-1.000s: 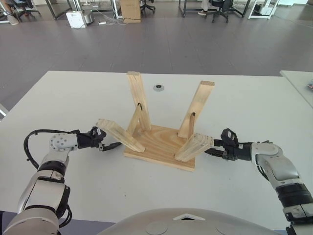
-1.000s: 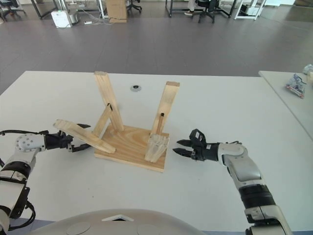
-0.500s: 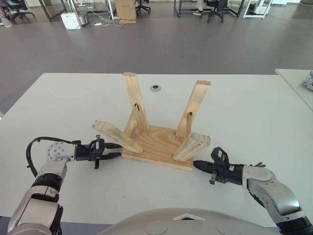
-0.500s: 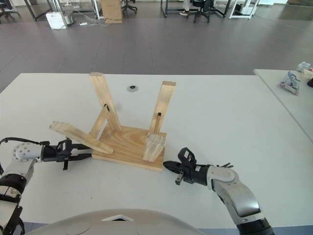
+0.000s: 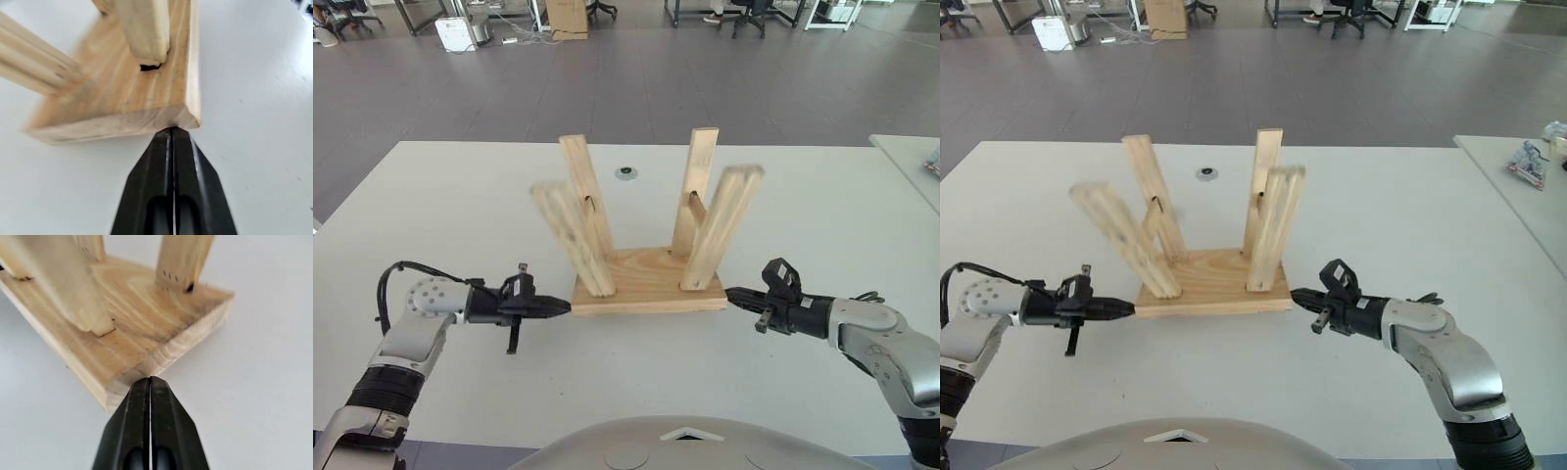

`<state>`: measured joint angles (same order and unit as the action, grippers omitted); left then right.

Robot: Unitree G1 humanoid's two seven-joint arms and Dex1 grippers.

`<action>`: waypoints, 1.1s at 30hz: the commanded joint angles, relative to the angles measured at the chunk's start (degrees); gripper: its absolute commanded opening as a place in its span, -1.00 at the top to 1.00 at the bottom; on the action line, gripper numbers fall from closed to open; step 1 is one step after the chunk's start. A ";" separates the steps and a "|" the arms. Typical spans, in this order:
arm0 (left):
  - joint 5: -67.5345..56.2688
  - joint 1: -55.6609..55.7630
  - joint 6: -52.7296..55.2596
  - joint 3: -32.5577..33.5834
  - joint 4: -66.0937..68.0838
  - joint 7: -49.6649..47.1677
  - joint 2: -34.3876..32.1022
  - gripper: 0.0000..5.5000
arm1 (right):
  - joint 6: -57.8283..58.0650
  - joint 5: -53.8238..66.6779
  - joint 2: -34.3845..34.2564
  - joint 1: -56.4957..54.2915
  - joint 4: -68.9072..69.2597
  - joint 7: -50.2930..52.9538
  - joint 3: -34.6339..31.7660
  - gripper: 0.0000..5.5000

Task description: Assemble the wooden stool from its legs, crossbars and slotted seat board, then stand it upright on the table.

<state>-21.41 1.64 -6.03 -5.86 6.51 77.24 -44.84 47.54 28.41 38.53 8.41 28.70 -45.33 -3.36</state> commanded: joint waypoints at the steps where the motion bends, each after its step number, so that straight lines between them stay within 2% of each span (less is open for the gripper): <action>1: -5.07 0.19 3.36 0.68 -9.89 -1.15 2.39 0.99 | 2.31 12.01 -0.98 -3.81 9.77 -5.80 1.74 1.00; 10: -14.79 -2.31 20.84 5.80 -28.53 -4.61 -0.26 0.99 | 7.64 19.61 -0.95 -7.53 14.72 -3.90 -3.48 1.00; 13: -16.56 -0.56 24.00 8.04 -27.83 -5.11 0.50 0.99 | 9.33 22.04 -1.20 -7.43 16.96 -2.80 -4.60 1.00; 21: -16.28 -2.44 26.38 8.92 -30.21 -6.26 1.93 0.99 | 12.32 26.91 -1.41 -7.87 18.00 -0.62 -6.79 1.00; 25: -17.01 -4.62 28.26 9.23 -30.90 -4.78 1.48 0.99 | 15.33 24.66 -1.61 -9.02 15.31 2.36 -6.50 1.00; 29: -10.10 -7.04 24.82 8.76 -23.32 0.12 -2.32 0.76 | 14.21 23.80 1.19 -6.72 13.87 -2.64 -6.31 0.78; 33: -4.11 -6.75 17.43 9.61 -10.68 4.24 -5.25 0.55 | 9.68 16.96 8.66 -4.57 7.09 -10.10 -6.15 0.61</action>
<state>-29.25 -5.00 15.98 6.45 -9.58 78.45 -49.03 61.32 42.55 44.20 3.63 36.77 -46.20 -13.54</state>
